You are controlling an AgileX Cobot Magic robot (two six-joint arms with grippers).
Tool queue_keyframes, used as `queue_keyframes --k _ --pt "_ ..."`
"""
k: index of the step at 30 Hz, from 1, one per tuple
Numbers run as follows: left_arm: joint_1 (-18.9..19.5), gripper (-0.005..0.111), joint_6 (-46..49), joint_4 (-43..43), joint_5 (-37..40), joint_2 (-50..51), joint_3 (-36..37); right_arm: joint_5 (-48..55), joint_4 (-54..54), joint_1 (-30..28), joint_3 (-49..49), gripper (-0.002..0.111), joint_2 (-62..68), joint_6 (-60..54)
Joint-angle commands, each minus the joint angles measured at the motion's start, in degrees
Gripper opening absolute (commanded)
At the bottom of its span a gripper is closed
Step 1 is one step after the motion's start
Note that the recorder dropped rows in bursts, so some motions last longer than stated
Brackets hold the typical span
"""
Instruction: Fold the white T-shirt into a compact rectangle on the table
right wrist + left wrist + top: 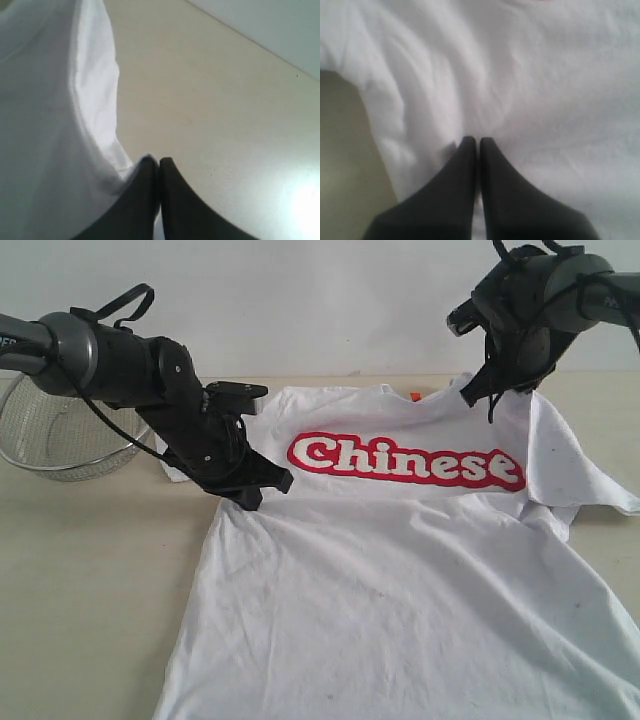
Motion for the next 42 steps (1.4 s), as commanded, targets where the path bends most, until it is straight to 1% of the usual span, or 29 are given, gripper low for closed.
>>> queue_keyframes --k 1,8,13,16,18,19,20,22,23,24,26,29,34,38,42 --pt "0.36 0.005 -0.82 2.25 3.82 1.59 1.35 -0.05 -1.56 -0.57 -3.21 0.000 1.58 0.46" --pt "0.36 0.005 -0.82 2.02 4.10 1.59 1.47 -0.33 -3.23 -2.00 -6.98 0.000 3.00 1.99" --pt "0.36 0.005 -0.82 2.02 4.10 1.59 1.47 -0.72 -3.17 -4.94 -7.00 0.000 3.00 3.57" --pt "0.36 0.005 -0.82 2.02 3.83 1.59 1.47 1.30 -2.20 -4.71 -7.00 0.000 1.50 3.04" --pt "0.36 0.005 -0.63 2.02 2.94 1.59 1.47 2.40 4.98 -4.46 -7.00 0.000 -1.36 -4.84" --pt "0.36 0.005 -0.63 2.02 2.31 1.59 1.47 4.07 12.50 -4.46 -7.00 0.000 -3.40 -11.20" --pt "0.36 0.005 -0.40 2.02 2.18 1.59 1.36 5.96 17.75 -4.46 -7.00 0.000 -4.49 -15.12" --pt "0.36 0.005 0.02 2.02 2.19 1.59 0.63 10.04 32.01 -4.41 -7.00 0.000 -5.37 -25.57" --pt "0.36 0.005 0.02 2.02 2.19 1.59 0.37 11.54 39.52 -4.46 -7.00 0.000 -5.08 -29.10" --pt "0.36 0.005 0.02 2.02 2.34 1.59 0.09 11.03 43.10 -4.36 -7.00 0.000 -4.50 -29.62" --pt "0.36 0.005 0.02 2.02 2.34 1.59 0.09 9.55 42.62 -3.77 -7.00 0.000 -2.56 -25.92" --pt "0.36 0.005 0.18 2.02 2.34 1.59 0.11 9.66 40.41 -2.50 -7.00 0.000 0.20 -25.27" --pt "0.36 0.005 0.19 2.02 2.67 1.59 0.11 4.00 28.79 -0.71 -7.00 0.000 2.71 -19.32" --pt "0.36 0.005 0.19 2.02 2.67 1.59 0.11 0.60 21.62 -0.31 -7.00 0.000 4.36 -16.90" --pt "0.36 0.005 0.19 1.55 3.55 1.59 0.11 -1.32 9.99 -0.41 -7.10 0.000 6.19 -7.54"
